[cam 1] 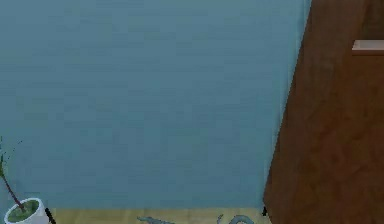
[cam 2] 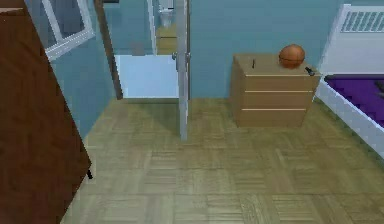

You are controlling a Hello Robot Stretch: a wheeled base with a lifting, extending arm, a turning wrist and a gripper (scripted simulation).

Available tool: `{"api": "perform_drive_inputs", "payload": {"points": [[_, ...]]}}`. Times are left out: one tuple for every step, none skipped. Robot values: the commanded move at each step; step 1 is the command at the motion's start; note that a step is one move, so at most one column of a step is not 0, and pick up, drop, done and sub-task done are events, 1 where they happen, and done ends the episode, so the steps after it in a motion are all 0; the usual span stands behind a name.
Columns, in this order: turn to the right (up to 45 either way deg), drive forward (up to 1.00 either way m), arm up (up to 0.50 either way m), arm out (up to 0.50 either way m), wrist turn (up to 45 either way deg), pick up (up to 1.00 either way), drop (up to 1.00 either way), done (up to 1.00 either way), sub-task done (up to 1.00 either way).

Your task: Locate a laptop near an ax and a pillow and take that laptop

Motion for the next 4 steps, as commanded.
{"api": "perform_drive_inputs", "payload": {"points": [[45.0,0.0,0.0,0.0,0.0,0.0,0.0,0.0,0.0],[42.0,0.0,0.0,0.0,0.0,0.0,0.0,0.0,0.0],[0.0,0.45,0.0,0.0,0.0,0.0,0.0,0.0,0.0],[45.0,0.0,0.0,0.0,0.0,0.0,0.0,0.0,0.0]]}}
